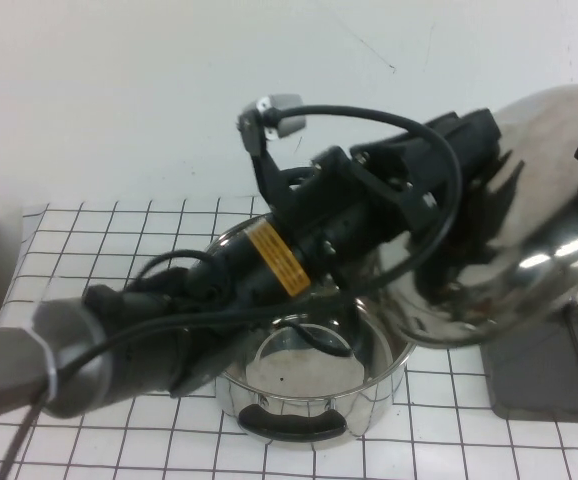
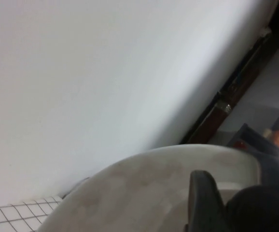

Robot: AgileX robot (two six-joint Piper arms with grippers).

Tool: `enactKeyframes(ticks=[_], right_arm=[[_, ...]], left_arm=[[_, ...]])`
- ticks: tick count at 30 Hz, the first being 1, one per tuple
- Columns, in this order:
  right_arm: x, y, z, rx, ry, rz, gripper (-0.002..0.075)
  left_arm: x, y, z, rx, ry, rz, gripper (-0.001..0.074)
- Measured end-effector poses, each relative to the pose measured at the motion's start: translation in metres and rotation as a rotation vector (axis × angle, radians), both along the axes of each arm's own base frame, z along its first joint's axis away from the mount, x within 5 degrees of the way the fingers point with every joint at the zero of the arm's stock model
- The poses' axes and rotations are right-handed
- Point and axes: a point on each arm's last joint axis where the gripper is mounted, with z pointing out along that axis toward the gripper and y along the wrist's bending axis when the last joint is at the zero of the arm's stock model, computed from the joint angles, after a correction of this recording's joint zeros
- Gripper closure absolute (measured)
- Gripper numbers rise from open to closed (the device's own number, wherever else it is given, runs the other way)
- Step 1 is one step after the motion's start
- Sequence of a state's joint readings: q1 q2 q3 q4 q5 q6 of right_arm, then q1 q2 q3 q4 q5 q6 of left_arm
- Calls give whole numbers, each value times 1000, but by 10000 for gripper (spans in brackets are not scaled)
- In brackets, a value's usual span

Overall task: Put pot lid on rack
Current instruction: Hand over the pot lid, then place the pot lid on the pot rack

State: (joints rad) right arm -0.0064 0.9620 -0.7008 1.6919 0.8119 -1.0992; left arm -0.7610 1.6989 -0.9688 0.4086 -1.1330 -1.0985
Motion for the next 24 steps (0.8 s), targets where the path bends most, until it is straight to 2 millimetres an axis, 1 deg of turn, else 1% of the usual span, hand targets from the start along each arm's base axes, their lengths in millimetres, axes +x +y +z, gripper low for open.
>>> enactKeyframes(ticks=[2,3,5,9,10,12,13,14,16,18,20,24], right_arm=[[1,-1,0,-2,2,-12,244],[1,-1,0,-3,2,-17,260],[2,-2,-1,-7,4,-26,319],[2,-1,-1,6,16,-29,550],[2,-1,0,15,20,-21,589],[1,0,0,13,17,-14,608],[1,0,0,4,6,-14,635],[2,-1,-1,-16,-8,-23,648],[3,-2,-2,-48,-30,-40,648],[4,-3,-2,-79,-57,-60,648],[6,-5,-3,-112,-80,-89,648],[9,-8,-3,-174,-127,-125,648]], left_arm=[[-4,-7,-4,0,13,-13,419],[-6,-10,-7,1,16,-20,419],[-8,-14,-9,-7,25,-19,419],[-8,-16,-11,-22,28,-9,419],[-8,-15,-10,-27,30,-6,419],[-8,-15,-10,-26,27,-3,407],[-8,-15,-11,-22,27,-1,395],[-7,-15,-11,-13,25,1,359],[-5,-14,-12,0,18,2,290],[-2,-10,-13,17,1,-1,246],[2,-6,-14,36,-10,-11,231],[18,12,-18,94,-18,-28,222]])
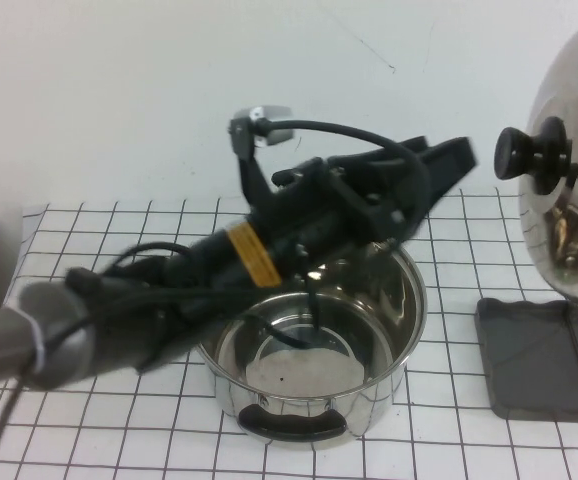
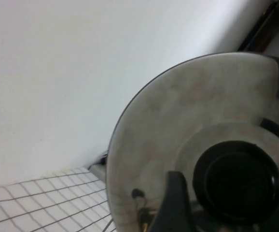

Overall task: Put pot lid on rack
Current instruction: Place the pot lid on the pot rack

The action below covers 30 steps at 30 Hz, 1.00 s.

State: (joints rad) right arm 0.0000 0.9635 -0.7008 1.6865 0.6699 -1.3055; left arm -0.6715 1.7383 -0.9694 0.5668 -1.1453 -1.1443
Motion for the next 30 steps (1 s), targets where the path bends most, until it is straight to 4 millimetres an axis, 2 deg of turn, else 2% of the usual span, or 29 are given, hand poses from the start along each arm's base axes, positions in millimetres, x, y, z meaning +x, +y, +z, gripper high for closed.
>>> enactKeyframes(ticks=[2,3,5,7,10,13,16,19,26,30], right_arm=[[0,0,0,-25,-17,-5,648],[0,0,-1,-43,-24,-4,648],[0,-1,-4,-103,-30,-1,648],[0,-2,-8,-175,-31,-4,648],[1,-5,-16,-293,-24,-18,648],[3,-9,-20,-372,-12,-56,648],[7,-14,-23,-413,-8,-103,648],[14,-16,-29,-422,20,-120,648],[40,-16,-59,-429,160,-93,648],[47,-16,-68,-432,195,-90,648]], left_arm=[[10,14,-2,39,-11,-1,251],[14,22,-2,63,-21,-6,292],[20,36,0,105,-36,-15,417],[27,58,3,168,-59,-22,599],[31,86,10,243,-76,-19,694],[30,109,17,308,-81,-18,723],[26,121,24,350,-105,-22,731],[21,122,25,391,-132,-48,732],[17,122,19,462,-145,-94,735],[15,122,17,490,-149,-115,736]])
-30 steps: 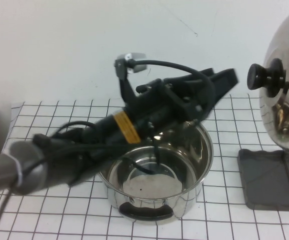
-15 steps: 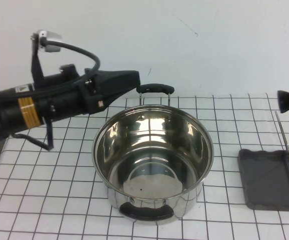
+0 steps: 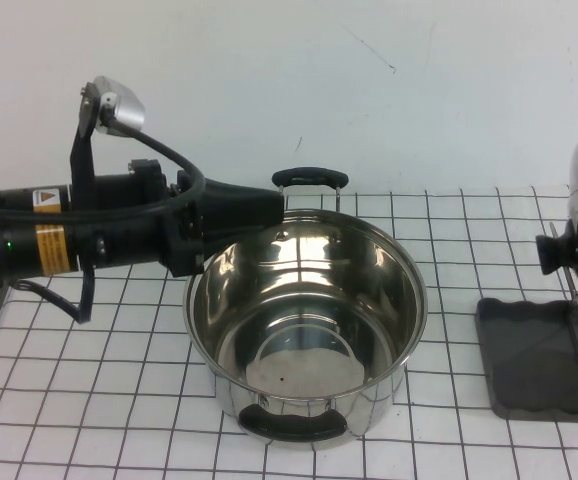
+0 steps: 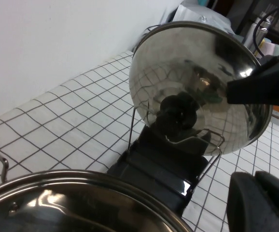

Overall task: Put pot lid on rack
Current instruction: Place the pot lid on the pot rack

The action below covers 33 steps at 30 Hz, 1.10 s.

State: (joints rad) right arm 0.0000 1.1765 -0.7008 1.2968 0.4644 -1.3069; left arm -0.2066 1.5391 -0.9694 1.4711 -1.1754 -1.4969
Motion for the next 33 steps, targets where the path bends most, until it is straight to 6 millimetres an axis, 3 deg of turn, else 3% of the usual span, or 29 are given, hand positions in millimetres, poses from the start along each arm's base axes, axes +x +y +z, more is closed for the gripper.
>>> enactKeyframes(ticks=[6,15,22,33], right_arm=[[2,1,-4,5,21,11,634],[3,0,-4,3,17,-2,459],[1,0,-3,-13,13,11,451],[-18,-2,11,-82,-16,26,451]], left_arm=[[0,0,-1,8,-2,-4,736],[0,0,-1,11,0,-6,737],[-2,0,-4,45,12,-25,737],[-4,0,-6,70,9,-40,737]])
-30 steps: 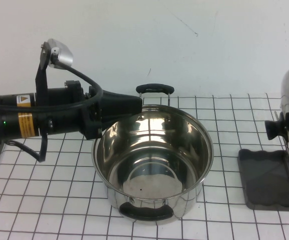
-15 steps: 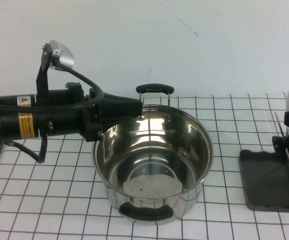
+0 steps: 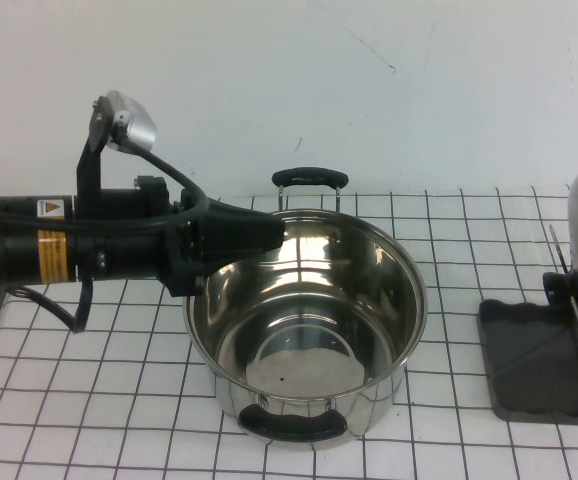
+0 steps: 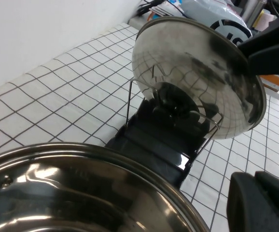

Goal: Put pot lid on rack

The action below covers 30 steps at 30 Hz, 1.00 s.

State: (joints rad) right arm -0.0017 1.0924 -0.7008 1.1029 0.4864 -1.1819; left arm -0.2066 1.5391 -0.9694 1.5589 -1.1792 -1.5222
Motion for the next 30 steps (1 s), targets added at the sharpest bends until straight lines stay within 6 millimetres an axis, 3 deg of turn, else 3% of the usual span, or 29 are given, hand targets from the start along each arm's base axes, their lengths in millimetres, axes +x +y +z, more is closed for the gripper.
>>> enactKeyframes(ticks=[8,15,24,30], right_arm=[[-15,0,10,-14,-19,13,451],[-28,1,18,-33,-34,34,451],[-46,1,29,-24,-59,32,451],[-88,2,57,-20,-232,39,497]], left_arm=[[-1,0,1,3,-2,-2,737],[-12,10,21,143,-125,103,737],[-58,34,67,183,-330,242,737],[-108,62,65,189,-408,484,737]])
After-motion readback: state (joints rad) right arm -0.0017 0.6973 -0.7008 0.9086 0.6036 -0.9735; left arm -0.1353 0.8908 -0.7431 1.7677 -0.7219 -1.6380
